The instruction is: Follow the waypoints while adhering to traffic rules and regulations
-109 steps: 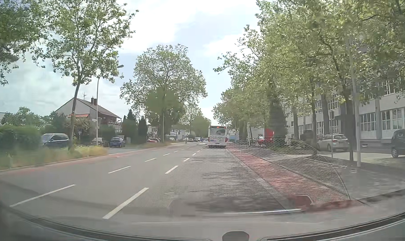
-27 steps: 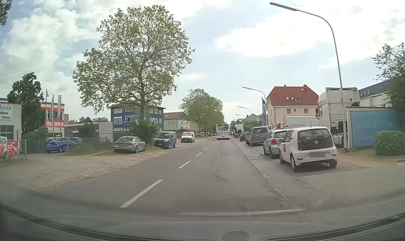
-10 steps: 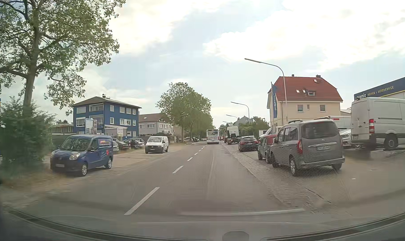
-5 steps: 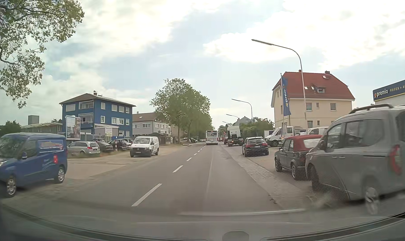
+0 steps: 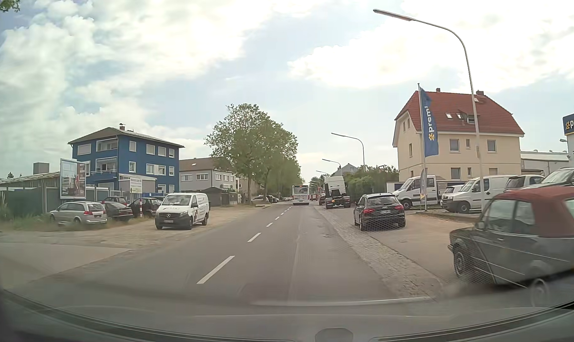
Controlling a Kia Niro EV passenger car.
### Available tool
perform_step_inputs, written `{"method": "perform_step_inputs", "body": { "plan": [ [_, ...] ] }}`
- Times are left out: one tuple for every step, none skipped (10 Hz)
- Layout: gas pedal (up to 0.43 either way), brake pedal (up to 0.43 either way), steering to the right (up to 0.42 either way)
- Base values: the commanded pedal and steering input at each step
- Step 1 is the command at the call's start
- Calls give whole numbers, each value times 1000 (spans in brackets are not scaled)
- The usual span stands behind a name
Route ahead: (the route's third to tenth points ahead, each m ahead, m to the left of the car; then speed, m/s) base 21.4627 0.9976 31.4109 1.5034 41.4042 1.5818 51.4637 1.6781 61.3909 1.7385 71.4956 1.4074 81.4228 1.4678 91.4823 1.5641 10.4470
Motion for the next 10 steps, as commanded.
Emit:
{"method": "perform_step_inputs", "body": {
  "plan": [
    [28,18,-7],
    [28,18,-7],
    [28,18,-6],
    [28,18,-6],
    [28,18,-5],
    [28,18,-5],
    [28,18,-4],
    [28,18,-3],
    [28,18,-2],
    [28,18,-1]
  ]
}}
